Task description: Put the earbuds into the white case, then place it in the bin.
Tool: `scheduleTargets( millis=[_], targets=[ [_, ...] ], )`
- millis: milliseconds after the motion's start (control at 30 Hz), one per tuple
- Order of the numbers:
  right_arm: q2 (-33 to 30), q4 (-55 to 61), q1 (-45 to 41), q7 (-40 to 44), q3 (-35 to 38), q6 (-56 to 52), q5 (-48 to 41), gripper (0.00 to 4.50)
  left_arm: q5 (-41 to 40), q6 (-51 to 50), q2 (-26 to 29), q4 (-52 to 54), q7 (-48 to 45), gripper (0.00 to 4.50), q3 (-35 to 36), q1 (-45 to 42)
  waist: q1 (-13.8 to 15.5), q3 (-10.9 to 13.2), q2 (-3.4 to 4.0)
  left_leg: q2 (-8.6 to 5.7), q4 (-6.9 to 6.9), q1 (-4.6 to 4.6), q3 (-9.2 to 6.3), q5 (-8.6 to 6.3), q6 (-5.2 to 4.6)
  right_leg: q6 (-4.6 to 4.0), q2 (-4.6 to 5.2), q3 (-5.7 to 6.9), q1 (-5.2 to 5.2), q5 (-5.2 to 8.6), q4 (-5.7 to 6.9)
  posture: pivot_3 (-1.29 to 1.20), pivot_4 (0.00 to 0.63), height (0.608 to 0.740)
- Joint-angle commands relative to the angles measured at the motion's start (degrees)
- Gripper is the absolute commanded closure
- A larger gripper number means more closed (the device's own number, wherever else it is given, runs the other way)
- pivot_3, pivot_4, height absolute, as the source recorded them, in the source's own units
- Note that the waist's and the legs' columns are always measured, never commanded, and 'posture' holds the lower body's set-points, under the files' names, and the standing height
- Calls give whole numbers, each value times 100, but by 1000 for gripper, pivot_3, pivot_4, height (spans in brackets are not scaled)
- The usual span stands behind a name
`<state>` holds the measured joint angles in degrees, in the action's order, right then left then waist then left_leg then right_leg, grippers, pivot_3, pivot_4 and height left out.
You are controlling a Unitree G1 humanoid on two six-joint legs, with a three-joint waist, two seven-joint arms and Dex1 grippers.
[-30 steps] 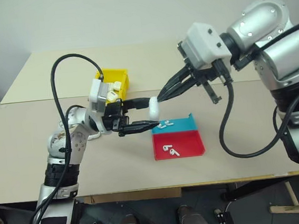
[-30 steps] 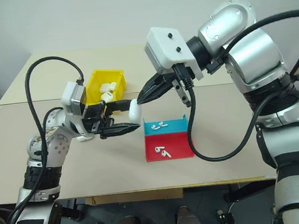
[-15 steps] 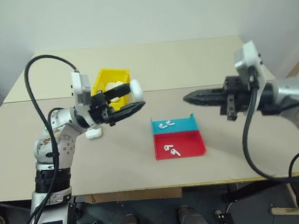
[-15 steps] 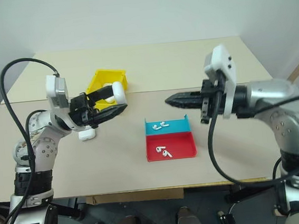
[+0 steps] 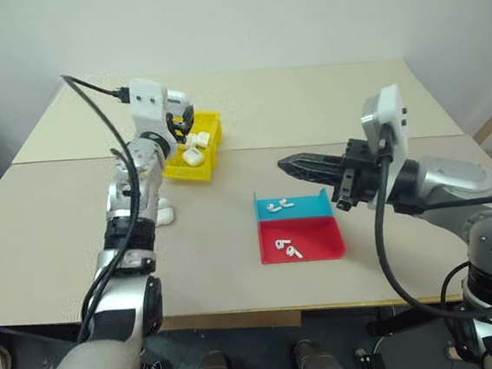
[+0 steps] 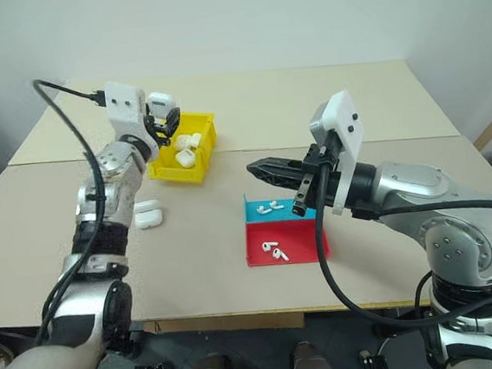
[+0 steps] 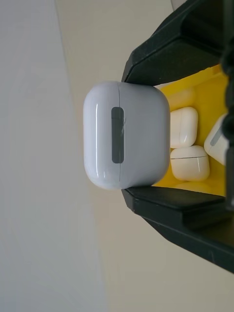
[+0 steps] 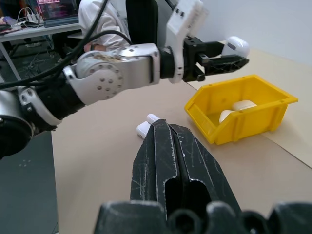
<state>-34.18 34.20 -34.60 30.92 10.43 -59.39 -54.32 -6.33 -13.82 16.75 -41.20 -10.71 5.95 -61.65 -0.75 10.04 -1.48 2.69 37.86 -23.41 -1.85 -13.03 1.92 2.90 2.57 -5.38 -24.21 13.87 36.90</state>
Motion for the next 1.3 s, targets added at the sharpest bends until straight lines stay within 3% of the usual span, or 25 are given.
scheduleTargets(
  millis=[33, 167, 333, 500, 633, 800, 933, 1167, 1300],
  targets=[
    [-22, 123, -88, -106, 36, 175, -87, 4467, 255, 629, -90, -1340, 483, 1717, 43, -591, -15, 0, 0, 0, 0, 1, 0, 0, 0, 0, 0, 0, 1, 0, 0, 0, 150, 740],
    [-60, 161, -30, -189, 120, 176, -235, 4467, 320, 1017, -158, -2258, 547, 1717, 54, -924, -33, 0, -1, 0, -1, 2, 0, 0, 0, 0, -1, -1, -1, 0, 6, 0, 150, 740],
    [-105, 234, 66, -324, 192, 171, -379, 4500, 344, 1353, -142, -2501, 384, 30, 30, -960, -19, 0, -1, -1, -1, -1, 0, 0, 0, 1, 0, 0, -1, 0, 6, 0, 150, 740],
    [-126, 214, 150, -430, 224, 245, -476, 4500, 300, 1539, -3, -2126, -75, 7, 14, -789, -18, 0, -1, -1, -1, 2, 0, 0, 1, 1, 1, 0, 0, 0, 9, 0, 150, 740],
    [-169, 241, 443, -351, 52, 622, 41, 4500, -45, 1311, 298, -854, -1333, 7, 4, -176, -48, 0, 0, 0, -5, 4, 1, 0, 1, 0, 0, -2, -1, 0, 10, 0, 150, 740],
    [-151, 150, 1034, -136, -182, 1394, 829, 4500, -748, 293, 928, 1908, -2846, 7, -132, 1240, -139, 0, 1, 2, -8, 5, 4, 1, 2, 0, 0, -6, -3, 1, 14, 0, 150, 740],
    [-473, 23, 1500, 391, -231, 1730, 1174, 4500, -1754, -540, 1773, 4116, -4112, 7, 11, 2533, -174, 0, 1, 6, -7, 11, 6, 1, 3, -1, 0, -6, -1, 1, 18, 0, 150, 740],
    [-1277, -174, 1845, 1622, 3, 1950, 1092, 4500, -3567, -1476, 3245, 5932, -5891, 7, 1007, 4214, -178, 0, 2, 14, -7, 27, 13, 1, 3, 0, -4, -6, 8, 8, 17, 0, 150, 740],
    [-1530, -238, 1927, 1985, 126, 2035, 1048, 4500, -4067, -1887, 3757, 6305, -6108, 7, 1414, 4698, -160, 0, 1, 15, -8, 27, 14, 0, 2, 2, -3, -5, 8, 15, 16, 0, 150, 740]
  ],
)
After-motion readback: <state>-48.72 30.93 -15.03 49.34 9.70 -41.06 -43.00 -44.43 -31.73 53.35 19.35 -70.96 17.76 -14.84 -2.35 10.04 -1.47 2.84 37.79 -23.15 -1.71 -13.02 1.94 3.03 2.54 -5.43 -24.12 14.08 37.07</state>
